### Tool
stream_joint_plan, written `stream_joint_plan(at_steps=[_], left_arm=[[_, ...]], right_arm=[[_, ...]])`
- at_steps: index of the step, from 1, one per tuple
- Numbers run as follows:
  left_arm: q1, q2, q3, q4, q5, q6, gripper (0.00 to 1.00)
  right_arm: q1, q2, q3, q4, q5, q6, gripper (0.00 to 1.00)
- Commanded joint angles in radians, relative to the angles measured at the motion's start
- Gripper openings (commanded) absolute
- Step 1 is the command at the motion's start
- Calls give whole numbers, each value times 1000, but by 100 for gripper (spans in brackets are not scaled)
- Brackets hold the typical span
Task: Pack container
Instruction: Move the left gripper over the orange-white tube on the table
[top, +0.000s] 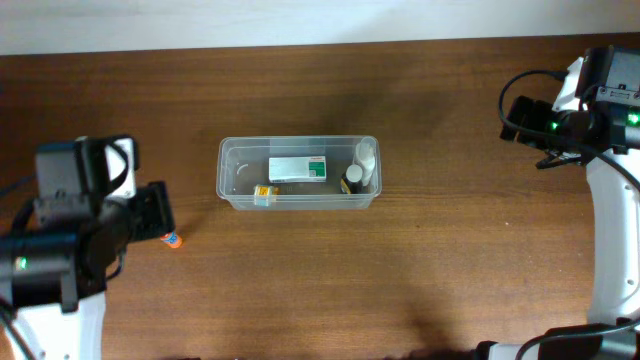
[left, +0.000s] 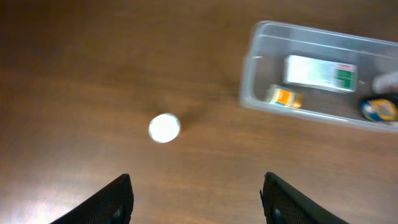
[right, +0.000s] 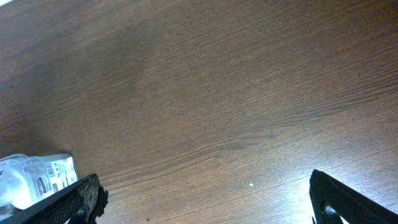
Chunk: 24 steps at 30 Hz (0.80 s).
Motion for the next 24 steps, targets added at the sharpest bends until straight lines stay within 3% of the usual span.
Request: stream_joint_plan(at_steps=[1, 9, 24], left_arm=[[57, -37, -108, 23, -36, -28, 67], [136, -21, -338, 243, 22, -28, 81], [136, 330, -394, 447, 37, -27, 82]], right_arm=[[-6, 0, 4, 3, 9, 8, 98], [-6, 0, 4, 3, 9, 8, 99], [-6, 0, 4, 3, 9, 8, 98]])
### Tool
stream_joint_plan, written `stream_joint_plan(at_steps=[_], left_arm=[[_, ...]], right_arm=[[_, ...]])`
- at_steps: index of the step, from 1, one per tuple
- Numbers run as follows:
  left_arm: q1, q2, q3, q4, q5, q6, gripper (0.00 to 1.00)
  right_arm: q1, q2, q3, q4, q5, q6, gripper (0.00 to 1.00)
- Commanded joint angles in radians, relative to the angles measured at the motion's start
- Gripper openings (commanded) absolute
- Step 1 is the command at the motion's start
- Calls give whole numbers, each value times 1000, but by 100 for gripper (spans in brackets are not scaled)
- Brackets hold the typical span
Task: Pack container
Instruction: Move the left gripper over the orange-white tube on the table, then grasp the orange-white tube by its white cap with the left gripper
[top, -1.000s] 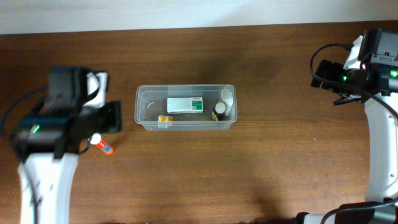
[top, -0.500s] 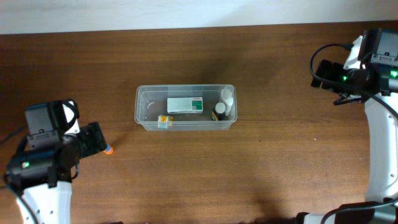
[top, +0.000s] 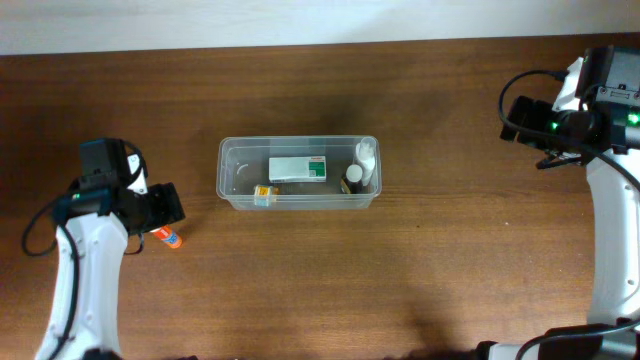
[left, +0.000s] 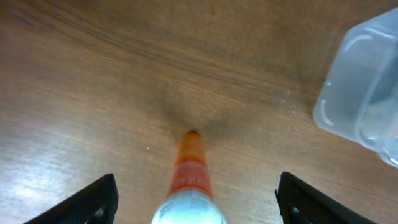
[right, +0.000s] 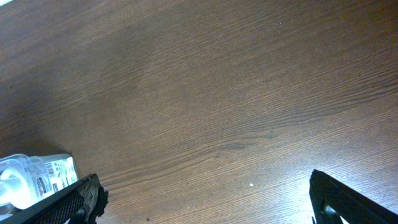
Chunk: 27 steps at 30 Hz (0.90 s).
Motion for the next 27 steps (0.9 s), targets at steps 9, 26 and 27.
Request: stream_joint_plan(at_steps=[9, 26, 27], left_arm=[[5, 112, -8, 27, 18, -9, 68], [5, 111, 3, 38, 19, -9, 13], [5, 111, 12, 38, 19, -9, 13]], right_arm=[[-6, 0, 4, 3, 9, 7, 98], [-6, 0, 4, 3, 9, 8, 98], [-6, 0, 4, 3, 9, 7, 98]])
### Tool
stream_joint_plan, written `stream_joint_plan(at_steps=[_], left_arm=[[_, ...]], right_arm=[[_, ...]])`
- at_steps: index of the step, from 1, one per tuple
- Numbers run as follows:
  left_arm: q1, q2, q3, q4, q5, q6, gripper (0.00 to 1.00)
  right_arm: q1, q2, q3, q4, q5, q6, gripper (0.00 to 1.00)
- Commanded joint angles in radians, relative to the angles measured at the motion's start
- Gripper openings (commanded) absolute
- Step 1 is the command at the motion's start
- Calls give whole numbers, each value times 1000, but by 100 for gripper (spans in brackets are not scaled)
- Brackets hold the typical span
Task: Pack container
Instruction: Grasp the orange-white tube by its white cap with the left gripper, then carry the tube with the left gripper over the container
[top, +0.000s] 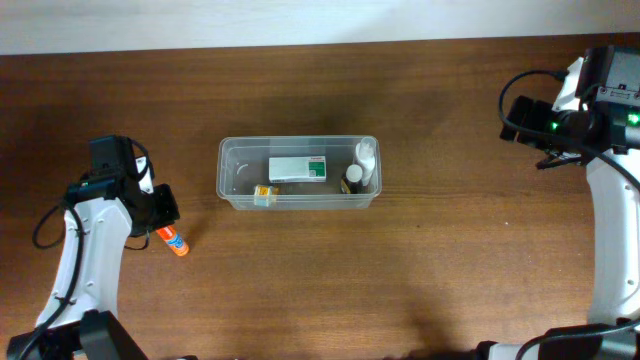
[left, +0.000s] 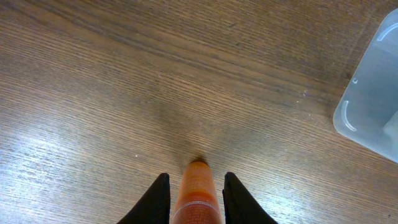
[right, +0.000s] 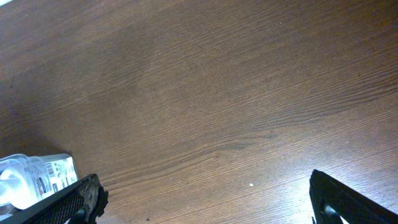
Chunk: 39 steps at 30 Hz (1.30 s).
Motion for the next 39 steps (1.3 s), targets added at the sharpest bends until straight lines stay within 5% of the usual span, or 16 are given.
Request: stream_joint_plan(at_steps=[1, 20, 39], left_arm=[[5, 3, 27, 4, 8, 2, 13], [-155, -145, 437, -37, 106, 2, 13], [-336, -90, 445, 40, 489, -28, 14]], right_arm=[[-6, 0, 4, 3, 9, 8, 98], [-6, 0, 4, 3, 9, 8, 98], [-6, 0, 4, 3, 9, 8, 98]])
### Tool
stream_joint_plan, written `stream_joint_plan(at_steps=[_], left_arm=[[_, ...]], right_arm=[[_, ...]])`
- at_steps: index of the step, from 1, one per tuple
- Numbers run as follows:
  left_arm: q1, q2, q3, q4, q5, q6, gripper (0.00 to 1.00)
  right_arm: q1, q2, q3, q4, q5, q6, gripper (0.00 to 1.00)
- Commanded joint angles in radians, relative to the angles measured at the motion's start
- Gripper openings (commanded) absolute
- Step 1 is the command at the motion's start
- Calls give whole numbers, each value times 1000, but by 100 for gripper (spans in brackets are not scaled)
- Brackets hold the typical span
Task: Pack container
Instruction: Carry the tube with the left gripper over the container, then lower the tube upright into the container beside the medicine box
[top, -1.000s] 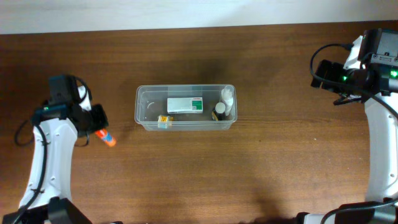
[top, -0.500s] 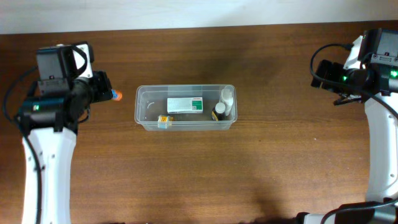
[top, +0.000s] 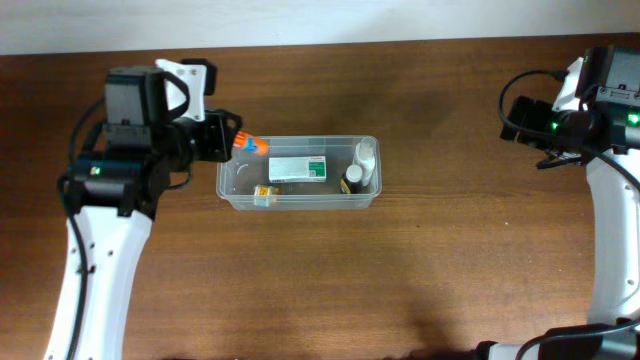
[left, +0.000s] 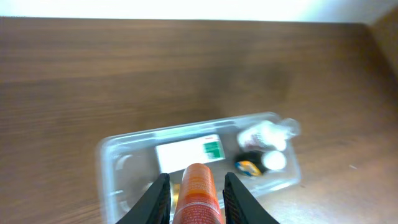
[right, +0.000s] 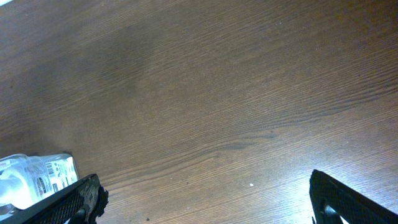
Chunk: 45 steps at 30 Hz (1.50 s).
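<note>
A clear plastic container lies mid-table, holding a white and green box, a small yellow item, a dark round-capped jar and a white bottle. My left gripper is shut on an orange tube, held above the container's left end. My right gripper is open over bare wood at the far right, its fingers spread wide, nothing between them.
The brown wooden table ends at a pale wall edge along the back. A white bottle shows at the lower left of the right wrist view. The right arm stands at the table's right side.
My left gripper, then shut on the orange tube down on the table left of the container, now holds it raised over the container's left end. The right arm has not moved.
My left gripper was open high above the upright tube left of the container. Then it was open low around the tube lying on the wood. Then it was shut on the tube there, and now it holds the tube over the container.
</note>
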Motion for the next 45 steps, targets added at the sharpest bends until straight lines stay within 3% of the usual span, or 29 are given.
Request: stream_joint_plan(at_steps=[1, 13, 27, 40, 45], left_arm=[[-2, 47, 20, 20, 167, -33, 14], [-3, 245, 20, 60, 330, -77, 14], [-38, 439, 19, 127, 335, -76, 14], [-187, 454, 19, 134, 23, -60, 14], [-223, 468, 18, 135, -11, -46, 14]], right_arm=[[-6, 0, 4, 3, 8, 8, 98], [-6, 0, 4, 3, 9, 8, 98], [-6, 0, 4, 3, 9, 8, 99], [-6, 0, 4, 3, 8, 8, 98], [-6, 0, 4, 3, 9, 8, 98]])
